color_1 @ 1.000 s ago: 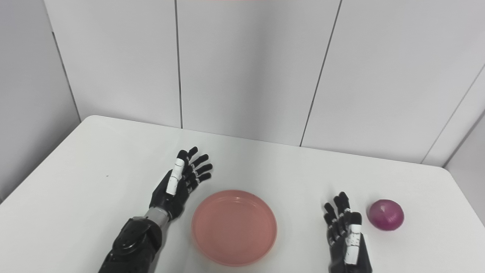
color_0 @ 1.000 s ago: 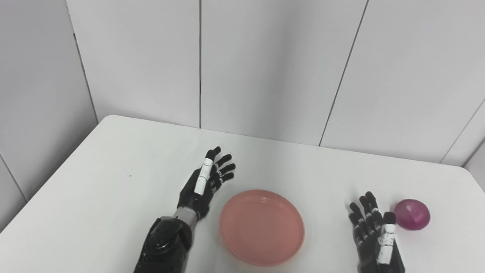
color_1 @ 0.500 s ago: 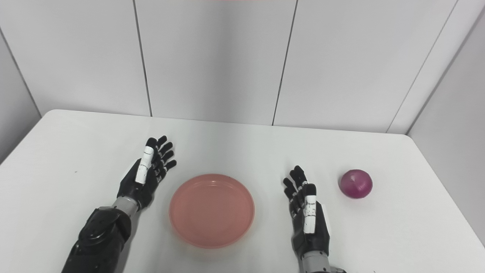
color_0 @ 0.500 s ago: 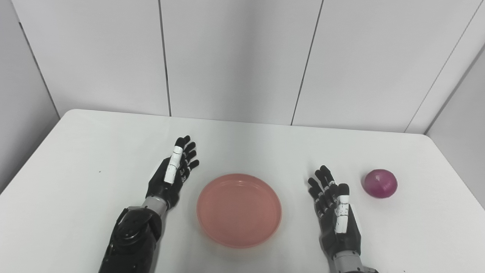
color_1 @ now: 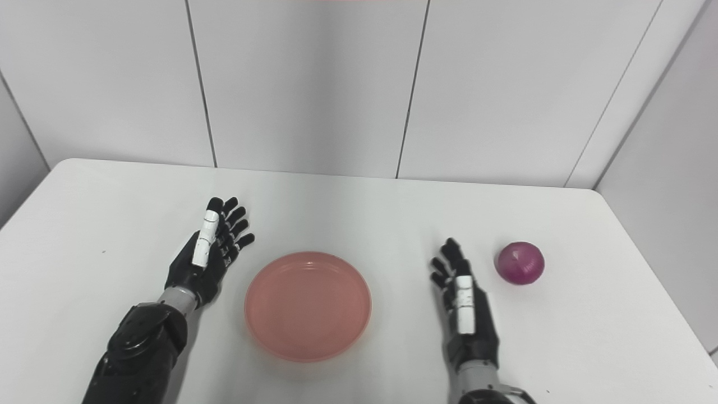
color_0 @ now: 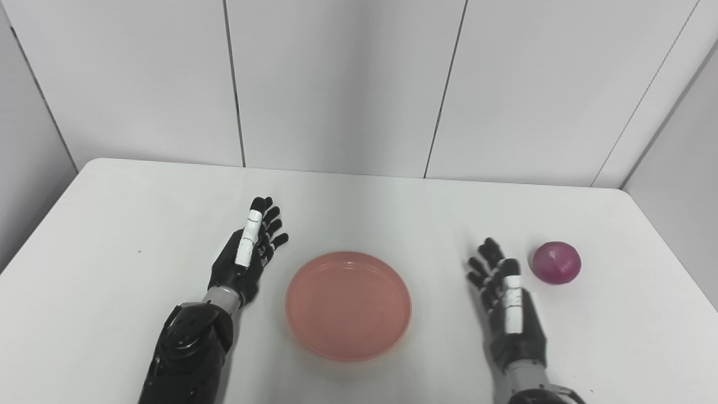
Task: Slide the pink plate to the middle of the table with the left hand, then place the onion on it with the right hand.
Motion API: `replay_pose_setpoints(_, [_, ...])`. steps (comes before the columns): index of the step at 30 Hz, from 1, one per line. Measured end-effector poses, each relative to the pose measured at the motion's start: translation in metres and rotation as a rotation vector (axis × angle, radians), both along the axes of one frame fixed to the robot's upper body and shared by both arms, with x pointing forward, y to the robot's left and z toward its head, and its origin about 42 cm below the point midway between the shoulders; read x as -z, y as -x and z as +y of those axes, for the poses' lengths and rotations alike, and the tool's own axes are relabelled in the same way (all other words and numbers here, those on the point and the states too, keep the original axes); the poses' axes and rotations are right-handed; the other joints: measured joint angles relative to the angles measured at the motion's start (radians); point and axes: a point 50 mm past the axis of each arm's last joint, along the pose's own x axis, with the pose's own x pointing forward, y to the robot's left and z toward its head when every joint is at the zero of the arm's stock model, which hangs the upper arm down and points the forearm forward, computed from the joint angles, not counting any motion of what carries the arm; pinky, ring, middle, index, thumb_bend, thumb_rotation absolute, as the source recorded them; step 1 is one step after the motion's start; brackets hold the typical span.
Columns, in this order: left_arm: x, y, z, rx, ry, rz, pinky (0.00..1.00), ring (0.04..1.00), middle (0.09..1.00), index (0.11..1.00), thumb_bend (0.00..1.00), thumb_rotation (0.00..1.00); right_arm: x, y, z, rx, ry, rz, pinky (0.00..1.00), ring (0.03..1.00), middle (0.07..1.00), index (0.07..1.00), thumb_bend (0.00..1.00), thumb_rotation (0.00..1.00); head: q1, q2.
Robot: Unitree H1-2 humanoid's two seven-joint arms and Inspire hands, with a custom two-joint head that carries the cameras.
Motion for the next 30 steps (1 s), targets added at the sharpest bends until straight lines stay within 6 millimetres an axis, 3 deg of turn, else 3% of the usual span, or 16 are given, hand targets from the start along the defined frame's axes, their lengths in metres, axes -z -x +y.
replay_pose_setpoints(7, [0.003,0.001,-0.001,0.004,0.005,0.009,1.00,0.976,0.964,0.969,0.82,0.86,-0.027,-0.008,-0.032,0.052,0.125,-0.064,0.89,0.890,0.920,0.925,0.87,0.85,-0.046,-0.014])
replay_pose_setpoints(16, [0.011,-0.003,0.003,0.043,0.004,0.000,1.00,0.980,0.972,0.970,0.84,0.85,-0.047,-0.021,-0.049,0.081,0.263,-0.105,0.84,0.862,0.904,0.922,0.85,0.86,-0.126,-0.041])
replay_pose_setpoints(20, [0.013,-0.009,0.002,0.065,0.020,-0.009,1.00,0.981,0.972,0.971,0.86,0.84,-0.053,-0.028,-0.059,0.096,0.319,-0.109,0.82,0.847,0.894,0.912,0.87,0.84,-0.146,-0.052])
replay_pose_setpoints(25, [0.016,-0.011,0.002,0.087,0.026,-0.023,1.00,0.976,0.958,0.967,0.83,0.83,-0.061,-0.034,-0.069,0.123,0.425,-0.112,0.71,0.801,0.871,0.903,0.90,0.79,-0.184,-0.069])
replay_pose_setpoints(30, [0.018,-0.011,0.005,0.101,0.023,-0.032,1.00,0.975,0.955,0.966,0.83,0.83,-0.074,-0.045,-0.086,0.161,0.617,-0.111,0.73,0.820,0.868,0.893,0.92,0.77,-0.212,-0.077])
